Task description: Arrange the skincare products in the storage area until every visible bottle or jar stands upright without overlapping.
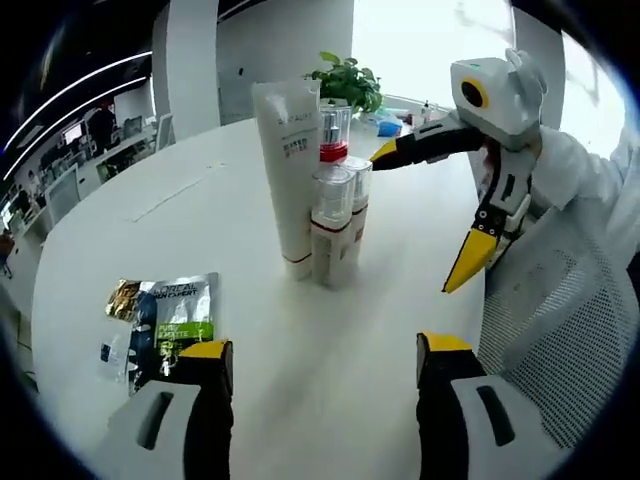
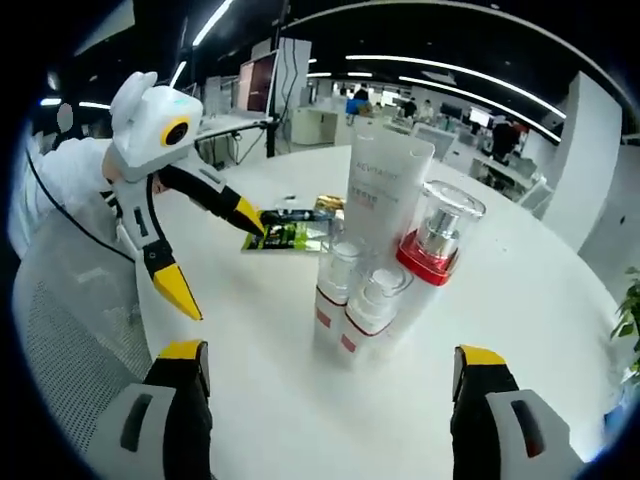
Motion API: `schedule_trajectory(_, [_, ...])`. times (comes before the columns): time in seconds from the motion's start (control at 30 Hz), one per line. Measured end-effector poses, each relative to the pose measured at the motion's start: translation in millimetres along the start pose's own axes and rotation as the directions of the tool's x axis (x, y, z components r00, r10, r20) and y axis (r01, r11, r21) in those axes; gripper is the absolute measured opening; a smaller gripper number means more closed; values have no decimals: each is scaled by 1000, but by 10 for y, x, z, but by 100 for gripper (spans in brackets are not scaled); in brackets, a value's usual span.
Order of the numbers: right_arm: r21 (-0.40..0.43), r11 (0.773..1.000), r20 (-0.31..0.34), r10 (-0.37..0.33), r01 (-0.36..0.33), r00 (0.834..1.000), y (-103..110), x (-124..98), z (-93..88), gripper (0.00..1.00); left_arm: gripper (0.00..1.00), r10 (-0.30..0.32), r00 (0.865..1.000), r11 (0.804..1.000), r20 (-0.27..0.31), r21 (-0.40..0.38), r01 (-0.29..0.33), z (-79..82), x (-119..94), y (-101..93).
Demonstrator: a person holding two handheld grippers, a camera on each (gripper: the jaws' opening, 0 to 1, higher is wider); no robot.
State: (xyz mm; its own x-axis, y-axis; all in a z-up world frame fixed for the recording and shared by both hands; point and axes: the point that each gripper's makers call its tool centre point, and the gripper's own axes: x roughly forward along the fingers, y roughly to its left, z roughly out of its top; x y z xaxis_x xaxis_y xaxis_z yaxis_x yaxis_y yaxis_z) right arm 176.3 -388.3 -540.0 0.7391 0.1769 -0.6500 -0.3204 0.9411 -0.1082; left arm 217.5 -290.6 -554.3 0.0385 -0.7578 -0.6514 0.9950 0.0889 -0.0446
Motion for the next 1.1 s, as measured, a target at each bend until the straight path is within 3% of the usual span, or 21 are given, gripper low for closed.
schedule_trajectory(0.4, [-13, 1000, 37, -24, 25, 999, 11, -97, 120, 100, 80, 26, 1000, 999, 14, -20, -26, -48, -210, 58])
schedule_trajectory(1.1, [-52, 997, 45, -58, 60, 997, 60, -206, 237, 100, 92, 63, 997, 998, 32, -31, -62, -99, -515, 116])
